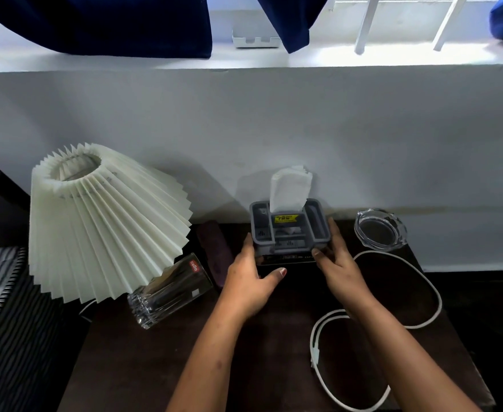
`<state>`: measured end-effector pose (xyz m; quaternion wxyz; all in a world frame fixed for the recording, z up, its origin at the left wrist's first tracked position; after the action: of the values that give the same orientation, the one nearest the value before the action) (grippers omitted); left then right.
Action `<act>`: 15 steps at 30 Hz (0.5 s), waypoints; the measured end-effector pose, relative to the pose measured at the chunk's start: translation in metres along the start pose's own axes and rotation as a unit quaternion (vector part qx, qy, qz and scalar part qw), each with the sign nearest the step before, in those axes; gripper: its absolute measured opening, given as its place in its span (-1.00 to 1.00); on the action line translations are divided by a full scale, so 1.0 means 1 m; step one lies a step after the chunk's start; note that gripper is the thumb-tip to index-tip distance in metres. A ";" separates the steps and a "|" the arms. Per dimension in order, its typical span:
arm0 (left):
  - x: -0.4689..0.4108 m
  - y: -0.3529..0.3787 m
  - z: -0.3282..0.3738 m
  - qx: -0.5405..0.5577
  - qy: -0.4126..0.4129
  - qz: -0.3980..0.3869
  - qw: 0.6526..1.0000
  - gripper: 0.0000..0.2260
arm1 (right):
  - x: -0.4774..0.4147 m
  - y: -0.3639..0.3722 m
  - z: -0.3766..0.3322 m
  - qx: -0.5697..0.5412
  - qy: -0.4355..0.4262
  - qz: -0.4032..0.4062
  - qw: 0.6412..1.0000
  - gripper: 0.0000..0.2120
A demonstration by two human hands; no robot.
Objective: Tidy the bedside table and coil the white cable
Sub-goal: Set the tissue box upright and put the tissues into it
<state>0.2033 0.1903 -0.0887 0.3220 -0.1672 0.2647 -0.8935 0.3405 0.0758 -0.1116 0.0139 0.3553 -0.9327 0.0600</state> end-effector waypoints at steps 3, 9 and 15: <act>0.000 0.001 0.000 0.004 0.000 -0.006 1.000 -0.27 | -0.002 0.001 0.002 -0.007 -0.002 0.004 1.000 -0.36; 0.001 0.003 -0.002 0.012 -0.006 -0.015 1.000 -0.27 | -0.003 0.003 0.003 -0.010 -0.002 -0.001 1.000 -0.34; 0.006 -0.001 0.004 -0.028 -0.010 -0.024 0.999 -0.34 | 0.006 0.003 -0.014 0.161 -0.043 0.106 0.980 -0.31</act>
<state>0.2003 0.1855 -0.0846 0.2986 -0.1913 0.2828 -0.8912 0.3342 0.0760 -0.0974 -0.0905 0.2543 -0.9429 0.1953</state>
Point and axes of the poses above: each hand's wrist, its own x-axis away from the middle knuckle, its own y-axis out of the palm, z = x × y, the point moved 7 cm from there along -x, towards the middle knuckle, and after that the axes turned 7 degrees about -x, right-handed, at the moved point
